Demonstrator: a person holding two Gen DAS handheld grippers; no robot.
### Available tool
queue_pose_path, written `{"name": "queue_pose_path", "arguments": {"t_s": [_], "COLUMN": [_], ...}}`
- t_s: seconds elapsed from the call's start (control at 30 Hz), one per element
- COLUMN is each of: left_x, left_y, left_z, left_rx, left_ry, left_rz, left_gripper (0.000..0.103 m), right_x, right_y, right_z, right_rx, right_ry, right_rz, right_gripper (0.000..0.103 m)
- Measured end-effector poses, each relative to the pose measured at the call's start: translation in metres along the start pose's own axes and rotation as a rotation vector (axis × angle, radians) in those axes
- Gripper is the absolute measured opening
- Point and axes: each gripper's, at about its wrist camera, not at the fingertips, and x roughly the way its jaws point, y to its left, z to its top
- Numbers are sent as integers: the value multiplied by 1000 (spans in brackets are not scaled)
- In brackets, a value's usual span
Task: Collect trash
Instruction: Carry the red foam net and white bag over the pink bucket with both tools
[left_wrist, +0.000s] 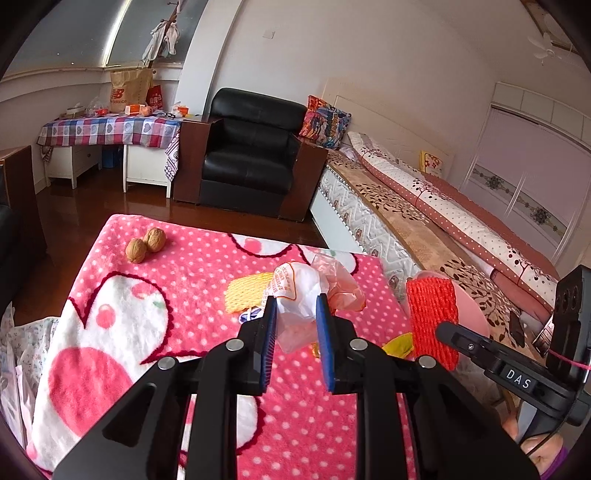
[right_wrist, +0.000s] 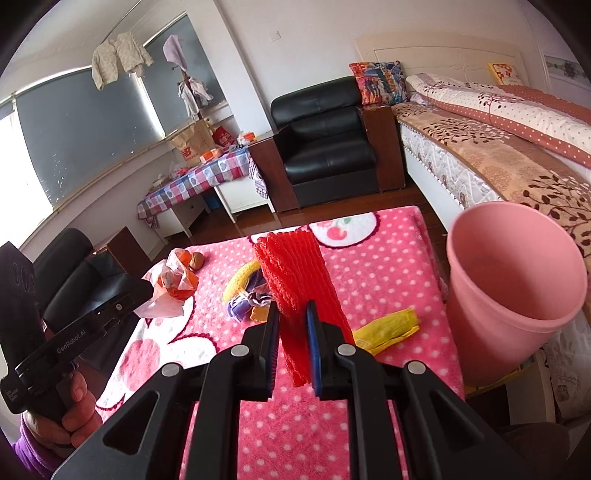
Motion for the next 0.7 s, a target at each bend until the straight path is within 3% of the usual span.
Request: {"name": "queue_pose_path", "arguments": {"t_s": [0.7], "left_x": [53], "left_y": [-110], "left_z": [5], "left_rx": [132], "left_ry": [41], "left_rz": [-163], "left_gripper": [21], "right_x": [-47], "right_y": [-88], "right_z": [21], "right_rx": [105], "right_ry": [-101], "right_rz": [-118], "right_gripper": [13]}}
